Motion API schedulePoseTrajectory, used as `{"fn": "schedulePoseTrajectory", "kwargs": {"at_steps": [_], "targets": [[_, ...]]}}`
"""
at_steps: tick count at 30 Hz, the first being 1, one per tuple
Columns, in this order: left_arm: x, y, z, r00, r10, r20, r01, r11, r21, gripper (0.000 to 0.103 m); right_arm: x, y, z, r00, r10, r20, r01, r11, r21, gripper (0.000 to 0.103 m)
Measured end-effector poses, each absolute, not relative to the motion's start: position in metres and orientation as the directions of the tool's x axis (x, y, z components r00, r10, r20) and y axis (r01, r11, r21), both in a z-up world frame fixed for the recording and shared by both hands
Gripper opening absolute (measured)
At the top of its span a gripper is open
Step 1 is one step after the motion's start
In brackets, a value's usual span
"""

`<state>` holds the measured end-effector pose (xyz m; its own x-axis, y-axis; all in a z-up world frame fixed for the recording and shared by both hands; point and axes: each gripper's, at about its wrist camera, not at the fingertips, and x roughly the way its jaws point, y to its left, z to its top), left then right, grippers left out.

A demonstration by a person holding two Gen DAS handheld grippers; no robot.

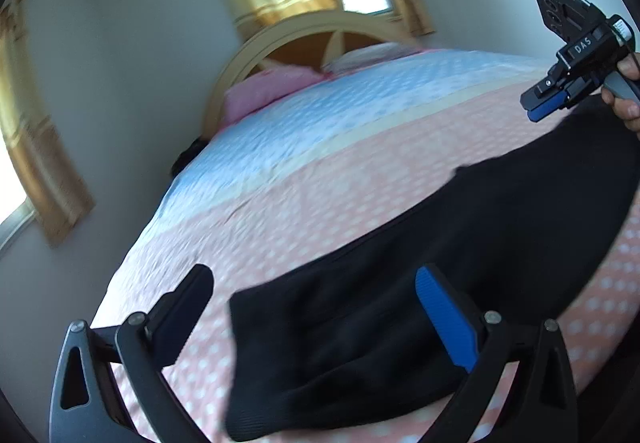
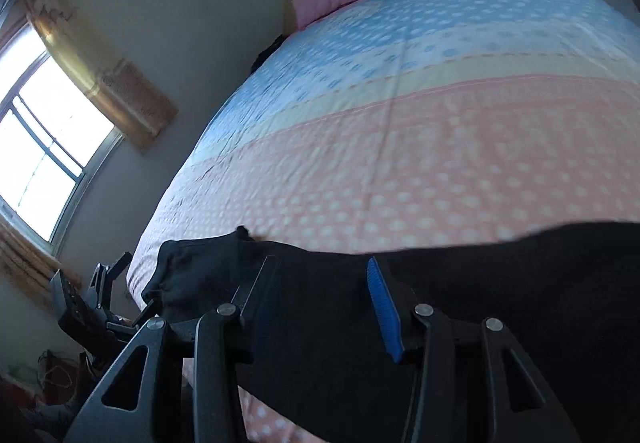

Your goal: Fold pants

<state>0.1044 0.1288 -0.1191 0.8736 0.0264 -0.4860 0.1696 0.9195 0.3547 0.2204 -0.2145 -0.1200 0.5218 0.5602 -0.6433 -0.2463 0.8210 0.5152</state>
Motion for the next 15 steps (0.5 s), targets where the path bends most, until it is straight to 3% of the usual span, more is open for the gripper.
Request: {"fn": "schedulePoseTrajectory", "kwargs": {"at_steps": [7,10,15], "targets": [[0.087,0.014,-0.12,0.817,-0.231,-0.529,0.465,0.807,0.366,0.102,0.133,-0.385,-0.115,0.727,0.311,-0.612,0.086,0.843,0.53,0.047],[0.082,-0.032,-0.12,0.78,-0.312,-0.543,0.555,0.745,0.369,0.096,0.114,-0.434,-0.12,0.769,0.239,-0.593,0.175,0.814,0.554,0.047],[0.072,-0.091,-0.12,0.715,-0.402,-0.573,0.663,0.649,0.373,0.076,0.092,-0.48,-0.141,0.805,0.183,-0.564,0.271,0.732,0.625,0.047]]}}
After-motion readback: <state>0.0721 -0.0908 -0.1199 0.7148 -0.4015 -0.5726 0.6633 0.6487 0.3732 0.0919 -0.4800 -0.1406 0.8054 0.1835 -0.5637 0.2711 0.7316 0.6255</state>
